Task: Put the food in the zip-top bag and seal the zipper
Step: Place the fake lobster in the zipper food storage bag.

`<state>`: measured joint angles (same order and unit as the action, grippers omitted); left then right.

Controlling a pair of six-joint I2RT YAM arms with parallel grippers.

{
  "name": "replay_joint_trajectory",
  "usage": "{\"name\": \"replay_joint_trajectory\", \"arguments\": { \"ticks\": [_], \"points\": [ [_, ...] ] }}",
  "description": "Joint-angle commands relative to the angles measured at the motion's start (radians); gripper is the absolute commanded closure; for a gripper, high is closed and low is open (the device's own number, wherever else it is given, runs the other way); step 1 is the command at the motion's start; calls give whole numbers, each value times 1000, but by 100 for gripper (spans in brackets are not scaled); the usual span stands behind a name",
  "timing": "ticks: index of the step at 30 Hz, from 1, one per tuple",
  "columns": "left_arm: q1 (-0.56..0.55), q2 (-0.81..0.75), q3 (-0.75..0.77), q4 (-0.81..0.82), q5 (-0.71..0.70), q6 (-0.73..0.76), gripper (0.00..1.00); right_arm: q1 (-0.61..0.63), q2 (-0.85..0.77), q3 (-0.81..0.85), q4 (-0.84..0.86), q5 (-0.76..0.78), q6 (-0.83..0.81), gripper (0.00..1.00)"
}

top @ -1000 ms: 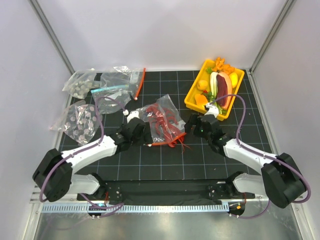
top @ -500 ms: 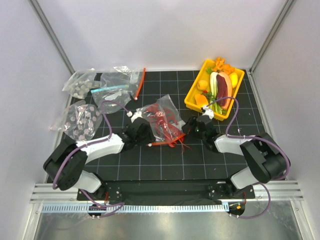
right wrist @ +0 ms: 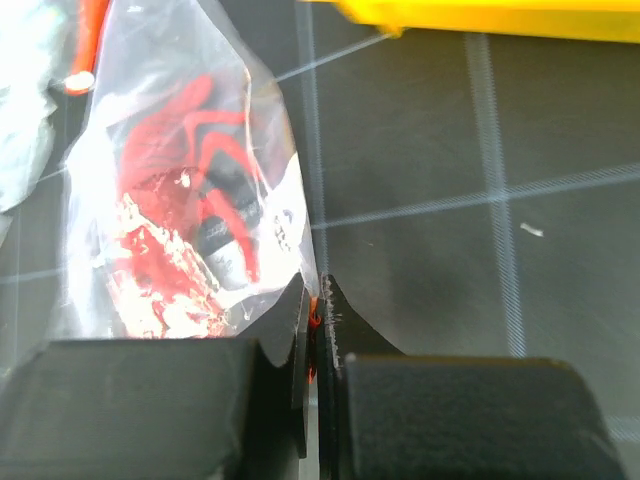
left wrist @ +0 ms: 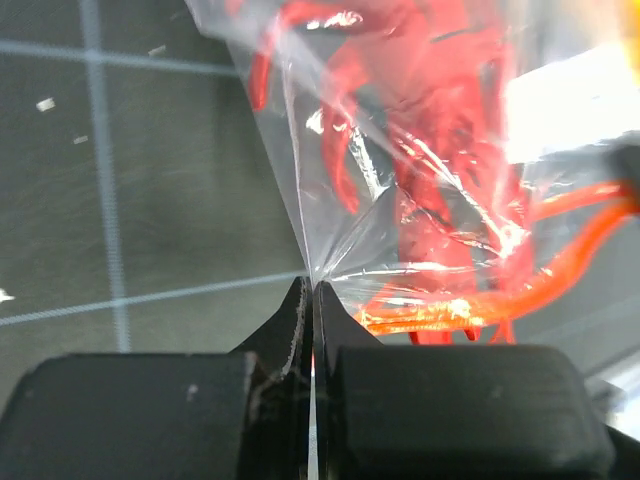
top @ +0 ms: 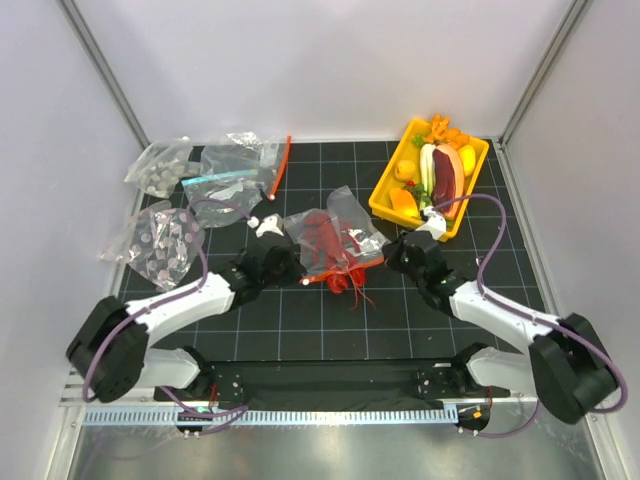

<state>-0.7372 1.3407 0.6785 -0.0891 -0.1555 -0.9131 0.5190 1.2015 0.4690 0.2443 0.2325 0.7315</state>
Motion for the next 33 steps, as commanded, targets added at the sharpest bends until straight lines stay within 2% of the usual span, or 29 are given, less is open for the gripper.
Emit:
{"name": "replay_joint_trajectory", "arguments": {
  "ticks": [1,4,8,13,16,21,25,30,33],
  "points": [
    [18,-115,12,-34,46,2,100,18,-112,139,-350,296,52,99],
    [22,-171,90,-115,147,-23,100,29,-146,265,-544,364,74,99],
    [22,-284,203,-218,151,-85,99,32,-122,422,-730,430,52,99],
    [22,-412,341,-366,60,-128,99,32,-71,618,-904,458,-3,99],
    [24,-466,357,-373,40,-151,100,32,-63,693,-942,472,-44,98],
    [25,-402,369,-383,28,-132,100,32,-49,715,-919,498,-99,97],
    [30,-305,381,-325,31,-106,99,32,-28,622,-824,469,-126,98],
    [36,-226,394,-259,19,72,99,32,-17,562,-746,438,-93,99],
    [29,-209,314,-129,108,180,87,32,-23,560,-747,439,-81,99]
  ]
}}
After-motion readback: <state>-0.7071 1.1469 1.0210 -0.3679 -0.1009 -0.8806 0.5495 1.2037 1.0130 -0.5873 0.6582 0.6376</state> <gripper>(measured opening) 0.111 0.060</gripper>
